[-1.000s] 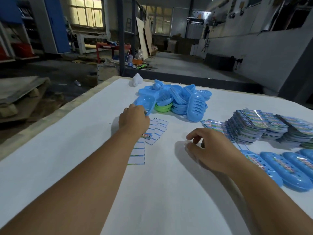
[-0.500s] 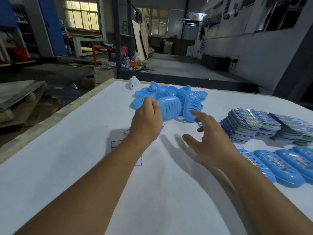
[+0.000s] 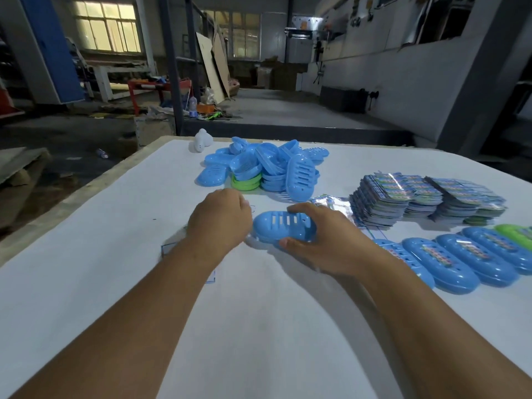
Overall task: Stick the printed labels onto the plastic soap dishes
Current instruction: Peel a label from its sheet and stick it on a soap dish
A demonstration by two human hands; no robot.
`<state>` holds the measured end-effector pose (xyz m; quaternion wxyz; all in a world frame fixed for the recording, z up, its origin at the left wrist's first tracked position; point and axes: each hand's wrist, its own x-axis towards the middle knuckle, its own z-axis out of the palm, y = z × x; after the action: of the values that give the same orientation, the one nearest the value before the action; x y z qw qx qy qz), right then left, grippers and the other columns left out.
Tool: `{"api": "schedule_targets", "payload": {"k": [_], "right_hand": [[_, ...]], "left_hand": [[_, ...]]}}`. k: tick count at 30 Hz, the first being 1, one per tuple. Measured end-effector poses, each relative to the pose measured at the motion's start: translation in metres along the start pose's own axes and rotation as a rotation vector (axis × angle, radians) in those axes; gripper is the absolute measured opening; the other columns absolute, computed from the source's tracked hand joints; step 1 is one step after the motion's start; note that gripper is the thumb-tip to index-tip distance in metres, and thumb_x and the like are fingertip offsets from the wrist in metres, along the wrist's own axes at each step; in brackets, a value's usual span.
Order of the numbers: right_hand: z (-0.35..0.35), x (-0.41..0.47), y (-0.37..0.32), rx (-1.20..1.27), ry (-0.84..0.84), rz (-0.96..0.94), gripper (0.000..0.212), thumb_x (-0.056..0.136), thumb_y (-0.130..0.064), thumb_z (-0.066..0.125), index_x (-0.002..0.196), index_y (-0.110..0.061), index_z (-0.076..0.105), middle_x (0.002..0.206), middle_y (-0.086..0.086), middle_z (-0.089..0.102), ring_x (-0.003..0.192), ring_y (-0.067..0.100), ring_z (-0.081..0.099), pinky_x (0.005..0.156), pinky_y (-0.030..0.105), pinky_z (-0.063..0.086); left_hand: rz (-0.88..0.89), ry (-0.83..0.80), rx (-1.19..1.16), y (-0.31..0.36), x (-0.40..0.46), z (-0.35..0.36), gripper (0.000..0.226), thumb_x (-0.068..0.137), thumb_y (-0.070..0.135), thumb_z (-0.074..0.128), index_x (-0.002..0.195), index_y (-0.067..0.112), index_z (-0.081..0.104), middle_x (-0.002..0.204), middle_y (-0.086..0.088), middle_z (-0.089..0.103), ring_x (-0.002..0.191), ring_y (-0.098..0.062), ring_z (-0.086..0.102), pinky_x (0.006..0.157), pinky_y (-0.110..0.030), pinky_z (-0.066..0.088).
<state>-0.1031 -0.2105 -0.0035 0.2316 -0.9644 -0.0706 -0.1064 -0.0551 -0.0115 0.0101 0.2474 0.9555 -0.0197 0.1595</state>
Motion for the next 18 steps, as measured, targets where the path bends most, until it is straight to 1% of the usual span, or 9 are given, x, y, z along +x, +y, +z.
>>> {"api": "schedule_targets", "payload": {"k": [2,3,5,9,12,16,18], "right_hand": [[0.001,0.000,0.002,-0.045,-0.047,0.033,0.068,0.081,-0.064,0.068,0.142,-0.041,0.047,0.127,-0.002,0.060,0.117,0.025,0.052,0.092,0.031,0.042],[0.001,0.000,0.003,-0.050,-0.067,0.050,0.069,0.082,-0.064,0.067,0.143,-0.042,0.046,0.129,-0.002,0.060,0.119,0.027,0.051,0.095,0.033,0.043],[0.001,0.001,0.004,-0.049,-0.097,0.070,0.070,0.082,-0.066,0.066,0.144,-0.043,0.045,0.131,-0.004,0.059,0.123,0.028,0.050,0.100,0.037,0.045],[0.000,0.001,0.005,-0.063,-0.133,0.062,0.072,0.083,-0.067,0.064,0.146,-0.041,0.042,0.135,-0.005,0.057,0.125,0.029,0.048,0.103,0.042,0.045],[0.000,0.001,0.005,-0.074,-0.153,0.057,0.074,0.084,-0.068,0.062,0.148,-0.040,0.039,0.139,-0.003,0.054,0.126,0.029,0.046,0.105,0.045,0.044],[-0.001,0.001,0.004,-0.087,-0.162,0.048,0.073,0.086,-0.066,0.062,0.149,-0.039,0.038,0.142,-0.002,0.052,0.127,0.029,0.046,0.107,0.044,0.042],[-0.001,0.000,0.003,-0.090,-0.163,0.043,0.073,0.086,-0.066,0.061,0.150,-0.038,0.038,0.143,-0.001,0.052,0.128,0.030,0.046,0.108,0.043,0.041]], "left_hand": [[0.009,-0.023,0.204,-0.005,0.001,-0.002,0.024,0.100,0.033,0.042,0.110,0.019,0.060,0.113,-0.007,0.060,0.099,-0.025,0.056,0.078,-0.036,0.048],[-0.001,-0.062,0.281,-0.008,0.002,-0.003,0.029,0.100,0.036,0.044,0.121,0.020,0.057,0.121,-0.007,0.057,0.107,-0.025,0.054,0.084,-0.037,0.048],[-0.021,-0.117,0.368,-0.013,0.005,-0.004,0.038,0.099,0.041,0.046,0.131,0.022,0.051,0.128,-0.007,0.053,0.116,-0.026,0.050,0.091,-0.039,0.046],[-0.058,-0.164,0.353,-0.020,0.008,-0.002,0.039,0.095,0.045,0.051,0.128,0.022,0.053,0.124,-0.005,0.058,0.113,-0.026,0.052,0.090,-0.039,0.046],[-0.065,-0.164,0.328,-0.021,0.009,-0.003,0.038,0.093,0.045,0.056,0.124,0.023,0.054,0.120,-0.003,0.060,0.109,-0.025,0.054,0.089,-0.038,0.049],[-0.080,-0.157,0.249,-0.021,0.010,-0.003,0.038,0.091,0.043,0.062,0.121,0.021,0.055,0.119,-0.005,0.058,0.106,-0.025,0.057,0.086,-0.036,0.049],[-0.092,-0.154,0.179,-0.022,0.010,-0.005,0.033,0.093,0.041,0.060,0.115,0.016,0.060,0.113,-0.005,0.063,0.101,-0.026,0.059,0.084,-0.034,0.051]]}}
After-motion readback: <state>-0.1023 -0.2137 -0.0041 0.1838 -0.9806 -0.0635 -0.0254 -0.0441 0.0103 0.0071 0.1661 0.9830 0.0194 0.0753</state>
